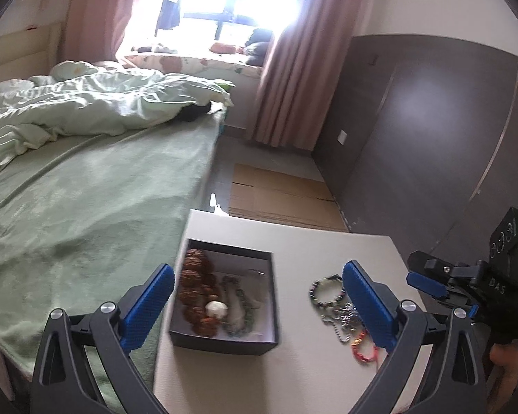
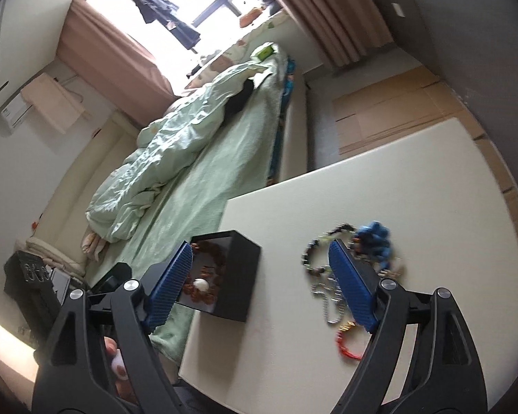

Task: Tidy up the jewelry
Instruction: 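Move both grippers to the pile, left toward the black-and-green bead bracelet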

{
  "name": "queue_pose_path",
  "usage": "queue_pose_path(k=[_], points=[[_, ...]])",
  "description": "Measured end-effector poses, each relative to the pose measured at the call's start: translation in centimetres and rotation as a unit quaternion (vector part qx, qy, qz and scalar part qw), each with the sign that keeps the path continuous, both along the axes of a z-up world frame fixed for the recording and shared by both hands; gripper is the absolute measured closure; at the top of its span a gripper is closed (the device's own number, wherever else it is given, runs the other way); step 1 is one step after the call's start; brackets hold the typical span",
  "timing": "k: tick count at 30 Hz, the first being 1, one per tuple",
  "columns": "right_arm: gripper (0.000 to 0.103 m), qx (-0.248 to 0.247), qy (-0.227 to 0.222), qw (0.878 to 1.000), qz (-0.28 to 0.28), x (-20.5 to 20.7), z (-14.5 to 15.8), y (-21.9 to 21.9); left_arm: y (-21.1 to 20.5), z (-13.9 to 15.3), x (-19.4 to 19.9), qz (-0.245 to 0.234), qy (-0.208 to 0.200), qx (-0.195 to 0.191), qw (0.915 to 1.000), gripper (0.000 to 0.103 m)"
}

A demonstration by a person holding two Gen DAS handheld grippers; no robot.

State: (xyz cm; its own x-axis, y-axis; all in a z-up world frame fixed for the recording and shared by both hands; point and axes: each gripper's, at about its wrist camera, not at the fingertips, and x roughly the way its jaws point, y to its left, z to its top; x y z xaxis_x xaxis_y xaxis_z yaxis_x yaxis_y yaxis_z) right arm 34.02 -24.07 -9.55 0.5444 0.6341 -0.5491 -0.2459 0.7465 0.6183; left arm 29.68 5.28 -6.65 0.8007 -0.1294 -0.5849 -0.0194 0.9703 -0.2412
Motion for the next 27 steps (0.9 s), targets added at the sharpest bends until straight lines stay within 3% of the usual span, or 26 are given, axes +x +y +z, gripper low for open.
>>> queue_pose_path(k=[9, 10, 12, 18, 25, 27], points=[[0.022, -0.002, 0.053, 0.997, -0.056, -0.2, -2.6, -4.1, -5.0, -0.2, 1.4, -0.071, 0.005, 0.010, 0.9974, 0.009], [0.024, -0.002, 0.061, 0.996, -0.064, -0.1, -3.0, -4.5, -5.4, -0.3, 1.6, -0.078, 0.006, 0.010, 0.9969, 0.011], [0.041, -0.001, 0.069, 0.995, -0.070, 0.3, -3.4, -5.1, -6.7, -0.7, 2.2, -0.096, 0.017, 0.012, 0.9951, 0.017], [0.065, -0.002, 0.100, 0.992, -0.078, 1.3, -5.1, -6.2, -9.3, -2.6, 4.9, -0.127, 0.055, 0.002, 0.9904, 0.041], [0.074, -0.015, 0.112, 0.990, -0.082, 2.3, -6.0, -6.4, -11.3, -5.6, 8.9, -0.141, 0.115, 0.008, 0.9834, 0.065], [0.077, -0.019, 0.117, 0.990, -0.081, 2.7, -6.3, -6.3, -11.7, -6.8, 10.3, -0.140, 0.134, 0.006, 0.9811, 0.066]])
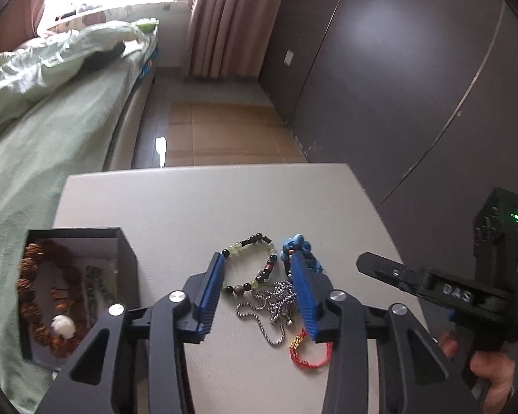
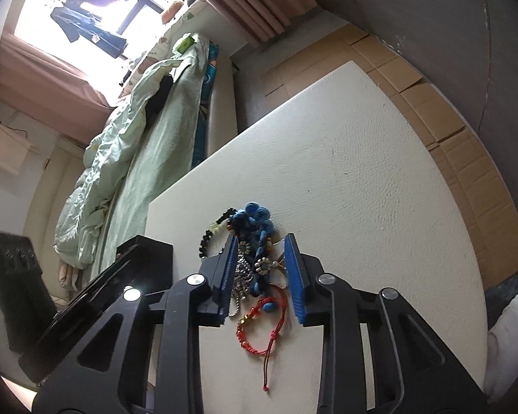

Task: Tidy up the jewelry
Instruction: 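Move both grippers to the pile, left toward the black-and-green bead bracelet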

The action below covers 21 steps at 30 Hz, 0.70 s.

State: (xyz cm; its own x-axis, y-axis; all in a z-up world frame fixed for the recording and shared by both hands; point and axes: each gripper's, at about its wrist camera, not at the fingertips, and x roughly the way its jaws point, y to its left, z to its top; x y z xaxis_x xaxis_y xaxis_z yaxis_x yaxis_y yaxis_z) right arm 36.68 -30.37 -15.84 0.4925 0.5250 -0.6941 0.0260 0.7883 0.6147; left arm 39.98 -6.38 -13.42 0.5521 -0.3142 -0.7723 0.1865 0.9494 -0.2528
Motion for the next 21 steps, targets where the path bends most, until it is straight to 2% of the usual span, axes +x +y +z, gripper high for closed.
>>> queue_pose_path(k=[7, 14, 19, 21], points=[[0.077, -0.010, 0.011, 1.000, 0.006, 1.3, -0.4, 0.5, -0.8, -3.2, 3.3, 0.011, 0.037, 0.019, 0.9991, 0.071], [0.077, -0.011, 0.018, 1.000, 0.000, 1.8, -0.7, 0.3, -0.9, -4.7, 5.6, 0.015, 0.056, 0.046, 0.9973, 0.073], [0.077, -0.016, 0.023, 1.000, 0.000, 2.0, -0.9, 0.2, -0.8, -6.2, 6.2, 0.012, 0.074, 0.053, 0.9958, 0.073], [0.076, -0.020, 0.024, 1.000, 0.004, 2.1, -0.9, 0.4, -1.1, -6.4, 6.1, 0.008, 0.069, 0.060, 0.9957, 0.074]])
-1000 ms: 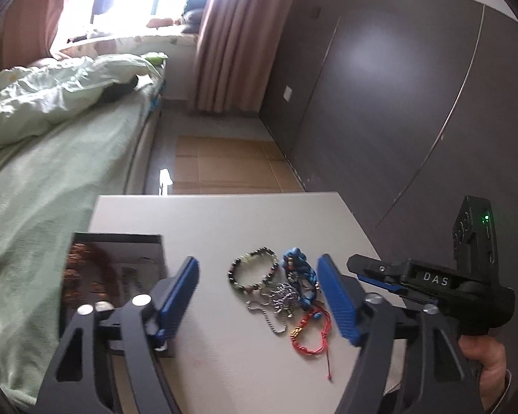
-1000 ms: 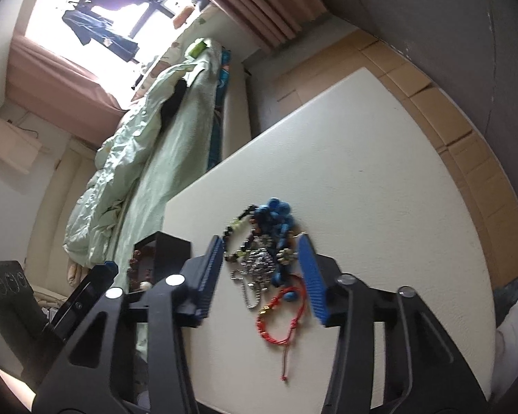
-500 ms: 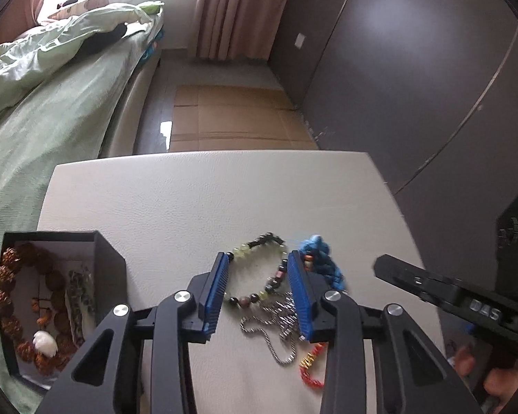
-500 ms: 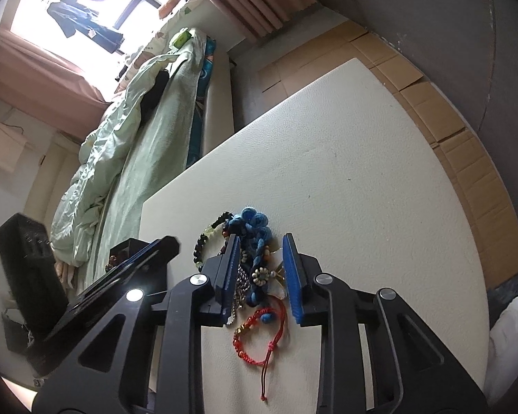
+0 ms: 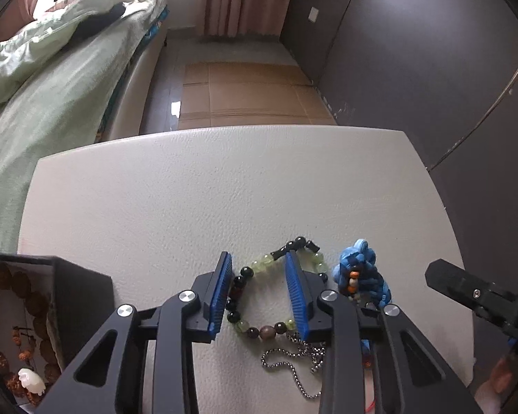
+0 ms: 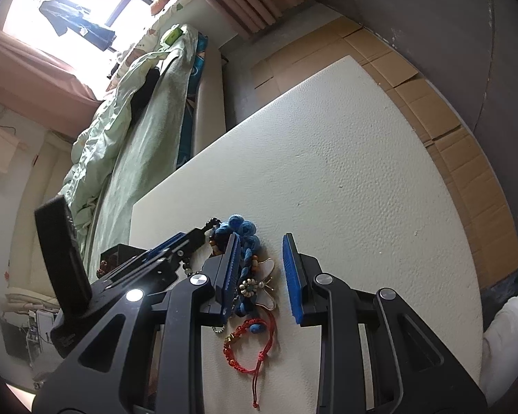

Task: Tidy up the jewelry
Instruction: 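Move both grippers to the pile, left toward the black-and-green bead bracelet, then grasp the black-and-green bracelet with the left gripper while the right holds the blue knot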

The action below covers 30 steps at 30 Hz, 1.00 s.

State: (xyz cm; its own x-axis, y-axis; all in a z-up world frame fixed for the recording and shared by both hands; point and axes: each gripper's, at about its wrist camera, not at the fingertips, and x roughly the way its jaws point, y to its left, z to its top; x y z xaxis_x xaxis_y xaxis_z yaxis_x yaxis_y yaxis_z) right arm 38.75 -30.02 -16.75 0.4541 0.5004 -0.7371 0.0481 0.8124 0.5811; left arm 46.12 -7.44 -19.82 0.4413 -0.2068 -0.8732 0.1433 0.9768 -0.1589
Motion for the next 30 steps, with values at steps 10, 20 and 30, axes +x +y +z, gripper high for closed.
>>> queue_pose_path(k=[10, 20, 30], points=[[0.077, -0.022, 0.008, 1.000, 0.017, 0.6, -0.6, 1.7, 0.1, -0.2, -1.2, -0.014, -0.010, 0.035, 0.9993, 0.097], [0.076, -0.050, 0.023, 0.998, 0.035, 1.7, -1.6, 3.6, -0.7, -0.3, -2.5, -0.034, -0.009, 0.050, 0.9981, 0.097], [0.090, -0.059, 0.019, 0.997, 0.048, 2.3, -1.9, 4.6, -0.4, -0.1, -2.2, -0.034, -0.008, 0.033, 0.9988, 0.098]])
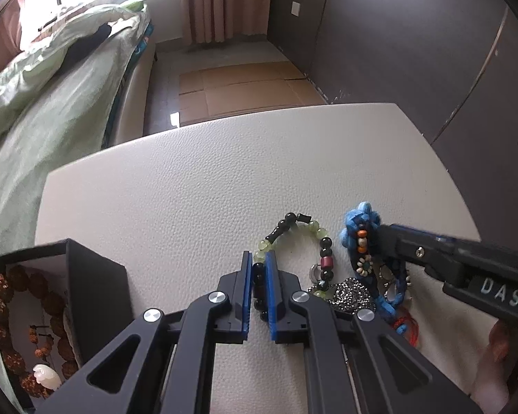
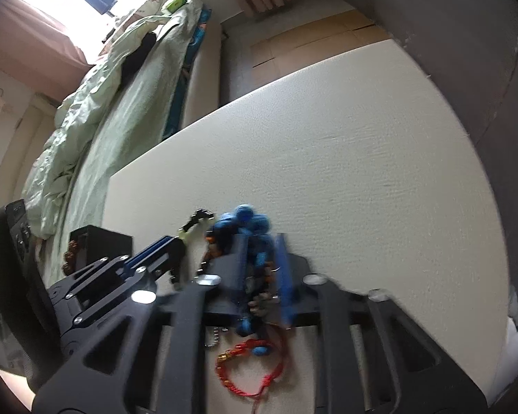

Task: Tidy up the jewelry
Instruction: 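Grasp the black-and-green bracelet with the left gripper while the right holds the blue knot, then carry both items over the black box and open both grippers to drop them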

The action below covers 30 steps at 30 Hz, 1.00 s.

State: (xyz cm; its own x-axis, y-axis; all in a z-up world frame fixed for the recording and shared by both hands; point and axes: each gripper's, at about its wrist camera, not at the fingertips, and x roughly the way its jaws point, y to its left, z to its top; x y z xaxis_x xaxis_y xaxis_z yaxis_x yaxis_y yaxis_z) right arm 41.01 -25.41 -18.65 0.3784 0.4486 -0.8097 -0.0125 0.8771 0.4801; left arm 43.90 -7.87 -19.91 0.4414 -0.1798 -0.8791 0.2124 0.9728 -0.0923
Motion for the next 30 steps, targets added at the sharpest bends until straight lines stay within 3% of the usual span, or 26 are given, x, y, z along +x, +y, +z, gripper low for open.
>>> queue_pose_path(k=[3, 6, 12, 20, 30], points=[[0.098, 0.001, -0.008, 1.000, 0.016, -0.1, 0.3, 0.7, 0.4, 0.8, -0.1, 0.005, -0.006, -0.012, 0.9999, 0.098], [0.098, 0.006, -0.019, 1.000, 0.019, -0.5, 0.8, 0.7, 0.8, 2.3, -0.5, 0.011, -0.021, -0.029, 0.9993, 0.098], [0.098, 0.065, -0.057, 0.996, 0.006, -1.3, 3.1, -0.3, 1.6, 5.2, -1.6, 0.021, -0.044, -0.066, 0.9967, 0.098], [0.098, 0.107, -0.104, 0.989, 0.016, -2.2, 5.9, 0.3, 3.7, 8.7, -3.2, 0.037, -0.073, -0.080, 0.9934, 0.098], [0.098, 0.129, -0.117, 0.984, 0.026, -2.8, 6.9, 1.9, 8.7, 14.1, -6.1, 0.069, -0.120, -0.077, 0.9874, 0.097]])
